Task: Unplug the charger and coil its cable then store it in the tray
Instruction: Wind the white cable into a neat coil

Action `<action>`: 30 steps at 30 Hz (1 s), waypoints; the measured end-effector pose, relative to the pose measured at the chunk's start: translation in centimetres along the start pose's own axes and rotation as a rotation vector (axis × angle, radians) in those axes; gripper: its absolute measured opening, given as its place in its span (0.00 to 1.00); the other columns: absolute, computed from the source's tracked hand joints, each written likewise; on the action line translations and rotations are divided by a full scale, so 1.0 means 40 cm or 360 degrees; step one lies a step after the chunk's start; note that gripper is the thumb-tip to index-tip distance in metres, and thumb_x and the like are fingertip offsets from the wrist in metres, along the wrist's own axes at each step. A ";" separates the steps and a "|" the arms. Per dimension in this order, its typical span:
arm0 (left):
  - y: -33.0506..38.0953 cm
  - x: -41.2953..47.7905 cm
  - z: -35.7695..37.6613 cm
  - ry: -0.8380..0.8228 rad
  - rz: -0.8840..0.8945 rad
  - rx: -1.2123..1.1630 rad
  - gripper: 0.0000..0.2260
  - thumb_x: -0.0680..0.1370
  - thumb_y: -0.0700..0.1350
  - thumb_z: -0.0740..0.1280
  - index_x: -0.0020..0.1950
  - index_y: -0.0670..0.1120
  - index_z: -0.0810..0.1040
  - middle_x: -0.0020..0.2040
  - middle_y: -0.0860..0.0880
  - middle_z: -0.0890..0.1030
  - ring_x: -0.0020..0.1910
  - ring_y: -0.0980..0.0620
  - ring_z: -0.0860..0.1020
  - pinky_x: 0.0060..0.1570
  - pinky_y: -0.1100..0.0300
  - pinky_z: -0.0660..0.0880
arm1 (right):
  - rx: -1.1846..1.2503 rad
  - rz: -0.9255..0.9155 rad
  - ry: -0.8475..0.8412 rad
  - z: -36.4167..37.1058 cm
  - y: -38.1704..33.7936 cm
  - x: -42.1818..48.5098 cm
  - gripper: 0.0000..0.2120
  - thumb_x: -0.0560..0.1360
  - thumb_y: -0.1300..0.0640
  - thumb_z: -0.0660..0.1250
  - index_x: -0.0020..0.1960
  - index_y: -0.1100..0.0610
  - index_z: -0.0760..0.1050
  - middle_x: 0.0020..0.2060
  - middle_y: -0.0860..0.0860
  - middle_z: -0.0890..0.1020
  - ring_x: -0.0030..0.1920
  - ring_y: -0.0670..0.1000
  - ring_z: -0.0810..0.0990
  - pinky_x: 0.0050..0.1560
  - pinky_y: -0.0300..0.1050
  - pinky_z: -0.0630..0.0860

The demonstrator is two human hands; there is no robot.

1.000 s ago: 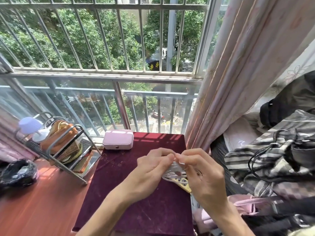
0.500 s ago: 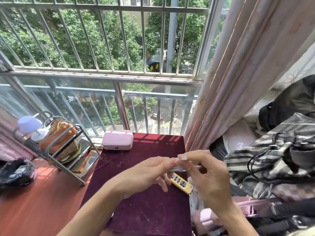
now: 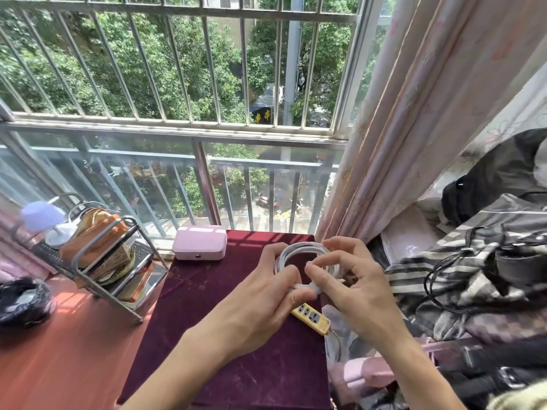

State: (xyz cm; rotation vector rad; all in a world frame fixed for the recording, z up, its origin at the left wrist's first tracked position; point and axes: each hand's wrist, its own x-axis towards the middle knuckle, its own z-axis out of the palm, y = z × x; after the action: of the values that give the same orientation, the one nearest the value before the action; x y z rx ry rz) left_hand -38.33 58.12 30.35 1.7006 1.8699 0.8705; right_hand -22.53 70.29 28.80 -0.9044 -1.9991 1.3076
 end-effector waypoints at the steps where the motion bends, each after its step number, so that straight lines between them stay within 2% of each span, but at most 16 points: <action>1: 0.002 -0.001 0.001 0.0010 0.0021 0.0057 0.11 0.83 0.61 0.57 0.46 0.57 0.68 0.65 0.56 0.63 0.59 0.62 0.72 0.56 0.69 0.69 | -0.0014 0.0029 -0.0027 -0.003 0.002 0.001 0.01 0.73 0.46 0.78 0.43 0.39 0.87 0.57 0.32 0.76 0.62 0.45 0.80 0.47 0.33 0.77; 5: 0.003 -0.003 0.009 0.0022 0.0090 0.0197 0.11 0.83 0.61 0.57 0.48 0.55 0.67 0.68 0.53 0.61 0.61 0.56 0.73 0.57 0.59 0.73 | -0.0126 0.0027 -0.0125 -0.013 0.008 0.003 0.04 0.73 0.44 0.78 0.48 0.37 0.86 0.59 0.31 0.75 0.63 0.42 0.79 0.54 0.36 0.73; 7: -0.002 -0.004 0.014 0.0019 0.0106 0.0217 0.12 0.83 0.61 0.56 0.48 0.55 0.66 0.68 0.53 0.60 0.60 0.56 0.72 0.57 0.64 0.71 | -0.0148 -0.0018 -0.0155 -0.017 0.014 0.001 0.06 0.74 0.46 0.78 0.49 0.35 0.86 0.59 0.31 0.75 0.65 0.39 0.78 0.59 0.37 0.73; 9: -0.009 -0.005 0.018 0.0021 0.0113 0.0227 0.12 0.83 0.61 0.56 0.47 0.54 0.66 0.67 0.54 0.60 0.57 0.58 0.72 0.54 0.70 0.67 | -0.0177 0.0021 -0.0182 -0.021 0.019 0.000 0.02 0.74 0.42 0.77 0.47 0.36 0.86 0.60 0.32 0.76 0.67 0.38 0.76 0.66 0.44 0.74; 12: -0.018 -0.005 0.023 0.0022 0.0123 0.0272 0.13 0.83 0.61 0.56 0.47 0.54 0.65 0.65 0.54 0.59 0.58 0.57 0.72 0.54 0.70 0.66 | -0.0341 0.0013 -0.0296 -0.023 0.023 -0.004 0.14 0.75 0.30 0.67 0.42 0.36 0.85 0.63 0.34 0.75 0.70 0.43 0.74 0.73 0.57 0.69; 16: -0.023 -0.004 0.033 0.0017 0.0146 0.0335 0.17 0.82 0.62 0.54 0.47 0.50 0.67 0.65 0.53 0.60 0.55 0.56 0.72 0.53 0.71 0.66 | -0.0583 -0.0083 -0.0444 -0.021 0.037 -0.005 0.22 0.79 0.28 0.53 0.42 0.39 0.79 0.63 0.28 0.70 0.70 0.33 0.66 0.70 0.53 0.62; 18: -0.024 -0.004 0.038 0.0005 0.0138 0.0367 0.19 0.82 0.63 0.53 0.48 0.47 0.69 0.68 0.51 0.60 0.51 0.56 0.71 0.51 0.69 0.69 | -0.0665 -0.0065 -0.0529 -0.019 0.041 -0.004 0.22 0.79 0.30 0.49 0.41 0.38 0.76 0.64 0.28 0.67 0.70 0.31 0.63 0.67 0.52 0.60; 21: -0.023 -0.004 0.044 -0.0052 0.0061 0.0435 0.22 0.79 0.67 0.48 0.48 0.49 0.67 0.71 0.51 0.58 0.45 0.56 0.70 0.47 0.64 0.71 | -0.0661 -0.0003 -0.0652 -0.014 0.049 -0.003 0.19 0.84 0.36 0.53 0.39 0.38 0.74 0.65 0.31 0.67 0.71 0.36 0.65 0.70 0.56 0.62; 23: -0.027 -0.003 0.051 -0.0070 0.0042 0.0442 0.22 0.78 0.67 0.47 0.48 0.50 0.67 0.72 0.50 0.58 0.45 0.57 0.68 0.47 0.66 0.69 | -0.0612 0.0030 -0.0688 -0.009 0.058 -0.003 0.19 0.85 0.37 0.54 0.41 0.42 0.75 0.65 0.29 0.66 0.69 0.35 0.68 0.72 0.59 0.65; 25: -0.033 -0.003 0.059 -0.0058 0.0059 0.0420 0.23 0.79 0.67 0.48 0.49 0.49 0.69 0.72 0.50 0.59 0.45 0.60 0.65 0.48 0.73 0.64 | -0.0574 0.0068 -0.0726 -0.004 0.068 -0.003 0.20 0.85 0.36 0.54 0.44 0.46 0.76 0.64 0.26 0.64 0.67 0.35 0.70 0.73 0.61 0.65; 27: -0.044 -0.005 0.066 -0.0039 0.0068 0.0400 0.22 0.80 0.66 0.51 0.50 0.48 0.71 0.72 0.50 0.60 0.45 0.61 0.64 0.49 0.75 0.61 | -0.0522 0.0092 -0.0758 0.002 0.075 -0.001 0.22 0.84 0.34 0.54 0.45 0.49 0.76 0.62 0.27 0.64 0.68 0.39 0.71 0.75 0.60 0.65; 30: -0.070 -0.007 0.077 0.0005 0.0067 0.0311 0.19 0.80 0.64 0.56 0.53 0.50 0.73 0.76 0.53 0.58 0.51 0.64 0.69 0.56 0.71 0.68 | -0.0396 0.0087 -0.0726 0.010 0.080 0.000 0.25 0.79 0.29 0.53 0.43 0.46 0.76 0.63 0.33 0.66 0.69 0.42 0.72 0.75 0.56 0.66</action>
State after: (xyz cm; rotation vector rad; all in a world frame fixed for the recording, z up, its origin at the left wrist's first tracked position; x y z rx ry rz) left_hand -38.06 58.18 26.18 1.8603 1.9836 0.7264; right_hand -22.13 71.01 25.67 -0.8277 -2.5496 1.4128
